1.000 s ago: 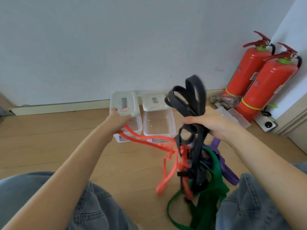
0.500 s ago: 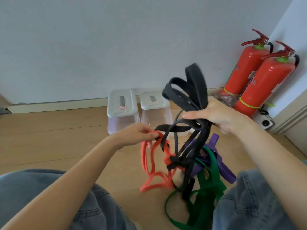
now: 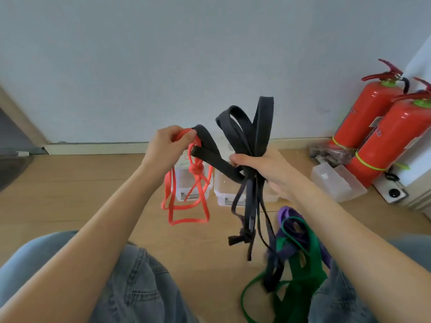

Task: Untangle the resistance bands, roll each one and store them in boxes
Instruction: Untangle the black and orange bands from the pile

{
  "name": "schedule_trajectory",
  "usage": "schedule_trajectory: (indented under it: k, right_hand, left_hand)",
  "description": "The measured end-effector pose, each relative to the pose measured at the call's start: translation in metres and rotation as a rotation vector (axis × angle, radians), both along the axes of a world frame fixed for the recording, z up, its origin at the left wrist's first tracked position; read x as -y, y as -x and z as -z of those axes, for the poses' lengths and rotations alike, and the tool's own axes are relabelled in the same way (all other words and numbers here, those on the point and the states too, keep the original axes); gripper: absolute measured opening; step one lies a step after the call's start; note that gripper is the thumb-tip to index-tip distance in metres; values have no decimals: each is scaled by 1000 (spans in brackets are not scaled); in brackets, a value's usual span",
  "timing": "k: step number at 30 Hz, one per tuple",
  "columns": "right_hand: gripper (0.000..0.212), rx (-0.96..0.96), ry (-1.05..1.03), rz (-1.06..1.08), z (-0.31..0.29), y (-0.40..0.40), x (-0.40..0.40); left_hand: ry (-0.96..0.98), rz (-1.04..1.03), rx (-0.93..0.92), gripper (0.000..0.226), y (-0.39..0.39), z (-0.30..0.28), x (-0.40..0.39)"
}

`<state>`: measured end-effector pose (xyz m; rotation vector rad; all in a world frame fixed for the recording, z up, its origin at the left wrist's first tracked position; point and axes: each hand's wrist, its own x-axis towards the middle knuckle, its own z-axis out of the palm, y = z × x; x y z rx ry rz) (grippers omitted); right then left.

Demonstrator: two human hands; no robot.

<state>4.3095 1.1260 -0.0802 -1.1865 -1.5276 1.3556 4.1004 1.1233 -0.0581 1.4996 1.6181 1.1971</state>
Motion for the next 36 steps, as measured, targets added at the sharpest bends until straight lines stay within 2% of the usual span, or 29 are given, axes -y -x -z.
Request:
schedule_trajectory:
  k: [4,9,13,17,19,24,26,28,32,34,36]
  right_hand:
    - [7,-127,-2,-76,-12,63,-7]
    - [5,-254,69,-129,-10,124,-19]
    - [8,-207,137,-222,15,165,-25]
    - [16,-109,163,-261,32,210,-29]
    - [12,-108,129,-276,29,233,-32]
    - [9,-306,155,-221,-5,299,-51]
    - [10,-340,189,-144,-5,316,-60]
    - [10,-293,234,-130,15,320,-63]
    - [20,-2,426,-238,87,300,-50]
    - [16,69,527,-270,113,292,-41]
    - [19,134,542,-267,126,287,-37]
  left_hand:
    - [-31,-181,199,16,27,-17,2]
    - [32,-333,111,17,89,-32,14]
    - [117,-377,2,22,133,-24,31]
    - [88,-569,41,22,173,-11,39]
    - [91,-616,54,21,189,-8,39]
    - [58,-662,83,17,216,-4,35]
    - [73,-648,56,15,222,2,35]
    - [154,-565,-25,14,227,12,35]
    - [412,-359,-306,17,228,32,34]
    - [480,-285,-363,19,226,43,35]
    - [517,-225,-368,20,224,51,35]
